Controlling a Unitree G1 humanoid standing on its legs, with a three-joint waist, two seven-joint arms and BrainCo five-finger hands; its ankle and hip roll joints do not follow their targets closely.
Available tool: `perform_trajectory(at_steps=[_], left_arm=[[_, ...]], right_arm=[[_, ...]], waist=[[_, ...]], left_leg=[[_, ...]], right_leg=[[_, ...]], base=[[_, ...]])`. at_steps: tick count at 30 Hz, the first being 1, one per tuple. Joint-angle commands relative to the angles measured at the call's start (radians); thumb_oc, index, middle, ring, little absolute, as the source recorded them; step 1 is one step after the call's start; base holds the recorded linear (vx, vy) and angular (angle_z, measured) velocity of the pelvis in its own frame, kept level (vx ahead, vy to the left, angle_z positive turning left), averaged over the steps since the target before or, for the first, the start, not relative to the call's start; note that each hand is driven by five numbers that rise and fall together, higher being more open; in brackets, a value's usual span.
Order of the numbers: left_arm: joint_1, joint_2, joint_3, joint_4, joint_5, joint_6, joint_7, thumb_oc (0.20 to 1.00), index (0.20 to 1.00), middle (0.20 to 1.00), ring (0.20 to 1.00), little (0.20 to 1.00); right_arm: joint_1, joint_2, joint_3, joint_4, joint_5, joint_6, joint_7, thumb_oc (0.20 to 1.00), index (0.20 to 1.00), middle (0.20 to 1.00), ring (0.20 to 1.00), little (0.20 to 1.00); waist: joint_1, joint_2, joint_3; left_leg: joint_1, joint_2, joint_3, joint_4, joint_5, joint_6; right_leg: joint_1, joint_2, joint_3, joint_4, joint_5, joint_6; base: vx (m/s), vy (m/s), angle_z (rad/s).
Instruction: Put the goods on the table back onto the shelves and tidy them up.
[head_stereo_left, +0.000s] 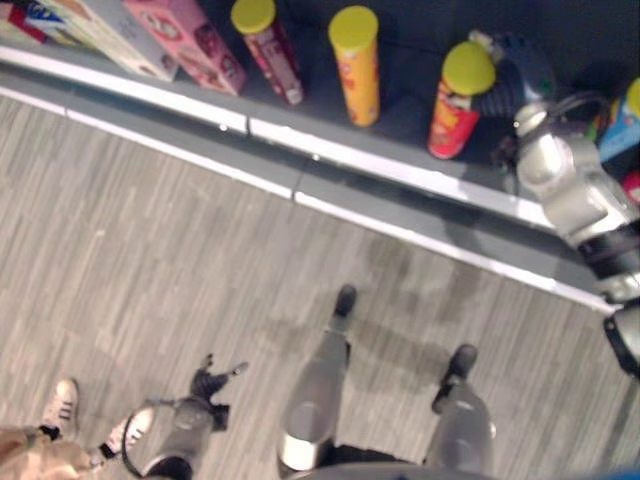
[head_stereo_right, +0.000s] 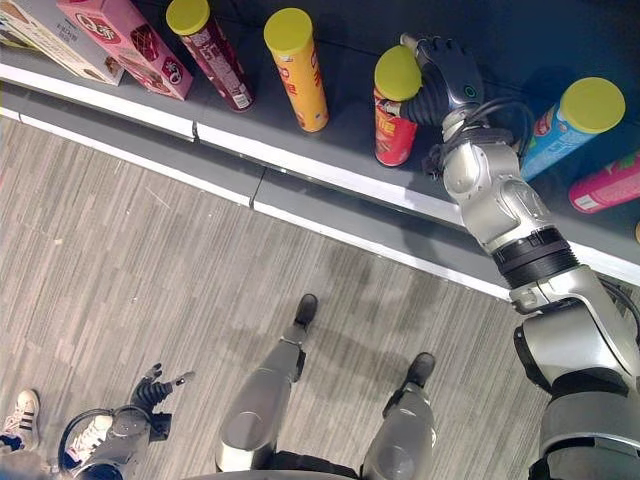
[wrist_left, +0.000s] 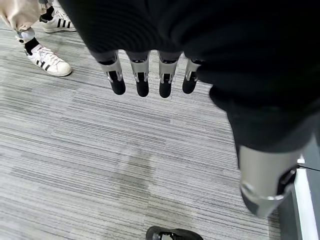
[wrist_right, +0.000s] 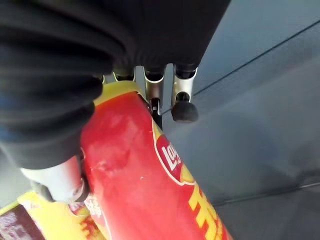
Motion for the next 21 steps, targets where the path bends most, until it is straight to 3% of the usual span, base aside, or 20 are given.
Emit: perform_trajectory(at_steps=[1,21], left_arm=[[0.029,0.06,-0.022,-0.006,-0.037,-0.008,0.005,1.0,1.0,1.0,1.0,1.0],[-0.011,0.054,-0.034,-0.007,-0.043,-0.007,0.021,1.0,1.0,1.0,1.0,1.0]], right_arm=[[-0.081,-0.029,0.044,-0.018,-0.042,-0.012,-0.03,0.2,0.2,0.2,0.2,0.2],[-0.077,0.013,0.018,0.027,-0.052,0.011,-0.093,0.2,0.2,0.2,0.2,0.2]], waist=[[-0.012,-0.021,-0.026],[-0.025,-0.025,-0.023]], left_leg=[[-0.033,0.026,-0.005,0.065,-0.133,-0.005],[-0.039,0.027,-0.003,0.059,-0.136,-0.003]], right_leg=[[-0.107,0.001,0.082,-0.005,0.043,-0.053],[-0.114,0.004,0.087,-0.019,0.046,-0.053]], base=[[0.0,0.0,0.0],[0.0,0.0,0.0]])
